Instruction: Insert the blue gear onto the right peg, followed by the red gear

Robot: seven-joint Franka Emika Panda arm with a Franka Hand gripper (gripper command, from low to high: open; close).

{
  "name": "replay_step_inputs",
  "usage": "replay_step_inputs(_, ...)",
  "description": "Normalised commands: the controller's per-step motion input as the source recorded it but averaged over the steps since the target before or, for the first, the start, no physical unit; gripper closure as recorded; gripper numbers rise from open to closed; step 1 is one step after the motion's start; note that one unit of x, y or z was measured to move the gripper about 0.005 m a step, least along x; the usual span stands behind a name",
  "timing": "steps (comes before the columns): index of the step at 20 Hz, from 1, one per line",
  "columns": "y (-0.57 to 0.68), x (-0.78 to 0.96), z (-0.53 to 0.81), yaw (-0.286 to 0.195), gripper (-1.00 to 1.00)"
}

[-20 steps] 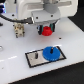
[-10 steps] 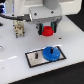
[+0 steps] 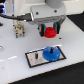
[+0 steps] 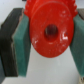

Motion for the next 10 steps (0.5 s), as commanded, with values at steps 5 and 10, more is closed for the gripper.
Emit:
replay_step_inputs(5, -0.03, 0.67, 0.12, 0.0, 1.0)
replay_step_inputs(10, -0.02, 0.55, 0.01, 0.0, 1.0)
